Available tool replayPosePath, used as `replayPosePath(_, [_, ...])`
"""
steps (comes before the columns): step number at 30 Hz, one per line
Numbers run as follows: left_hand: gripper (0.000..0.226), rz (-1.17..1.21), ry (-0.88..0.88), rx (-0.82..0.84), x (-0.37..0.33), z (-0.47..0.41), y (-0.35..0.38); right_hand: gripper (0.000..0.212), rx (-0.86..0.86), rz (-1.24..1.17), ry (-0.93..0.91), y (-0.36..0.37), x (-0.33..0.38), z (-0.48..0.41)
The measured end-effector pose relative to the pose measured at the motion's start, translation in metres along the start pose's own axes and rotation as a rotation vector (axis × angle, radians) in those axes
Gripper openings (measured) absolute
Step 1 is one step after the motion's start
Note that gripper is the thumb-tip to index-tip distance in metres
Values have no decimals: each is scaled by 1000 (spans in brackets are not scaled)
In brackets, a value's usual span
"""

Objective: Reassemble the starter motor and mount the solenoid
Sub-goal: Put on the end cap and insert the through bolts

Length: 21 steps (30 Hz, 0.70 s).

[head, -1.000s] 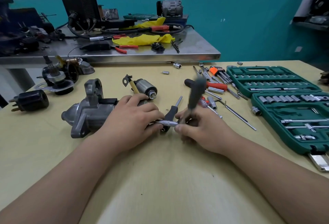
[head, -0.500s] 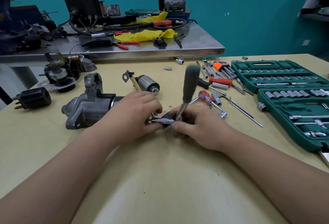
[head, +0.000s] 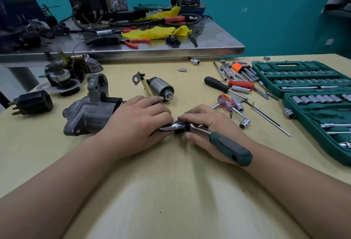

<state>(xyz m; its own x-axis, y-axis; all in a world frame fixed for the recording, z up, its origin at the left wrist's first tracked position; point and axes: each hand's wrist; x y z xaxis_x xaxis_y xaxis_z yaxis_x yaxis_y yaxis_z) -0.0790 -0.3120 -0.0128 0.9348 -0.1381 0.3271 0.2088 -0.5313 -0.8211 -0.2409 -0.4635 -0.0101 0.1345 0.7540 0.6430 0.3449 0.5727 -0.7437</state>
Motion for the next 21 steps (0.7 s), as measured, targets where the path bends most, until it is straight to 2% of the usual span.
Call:
replayPosePath(5, [30, 10, -125, -5, -1, -5, 0, 32, -84, 41, -35, 0, 6, 2])
replayPosePath(7, [44, 55, -183, 19, -1, -8, -4, 28, -90, 80, -5, 2, 6, 4])
replayPosePath(11, [81, 32, -287, 205, 7, 4, -23, 26, -82, 126, 46, 9, 3, 9])
replayPosePath(14, [96, 28, -443, 243, 20, 23, -43, 24, -80, 54, 53, 9, 3, 12])
replayPosePath(17, [105, 22, -454, 261, 19, 28, -46, 28, -69, 70, -37, 10, 5, 12])
replayPosePath(19, [105, -51, -462, 209, 22, 32, -46, 29, -60, 77, -79, 12, 6, 12])
replayPosePath(21, [95, -23, -602, 6, 34, 46, -50, 30, -59, 72, -88, 11, 6, 11])
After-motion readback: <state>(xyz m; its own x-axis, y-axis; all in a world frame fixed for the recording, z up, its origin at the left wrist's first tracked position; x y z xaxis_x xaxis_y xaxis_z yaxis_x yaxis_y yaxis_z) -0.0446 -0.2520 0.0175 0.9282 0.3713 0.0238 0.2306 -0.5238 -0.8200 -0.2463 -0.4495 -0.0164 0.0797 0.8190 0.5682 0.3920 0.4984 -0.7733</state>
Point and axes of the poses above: each hand's wrist, its own z-axis away from the middle knuckle, its own y-axis out of the palm, x = y × z, and after that the axes turned 9 degrees about y, right-handed
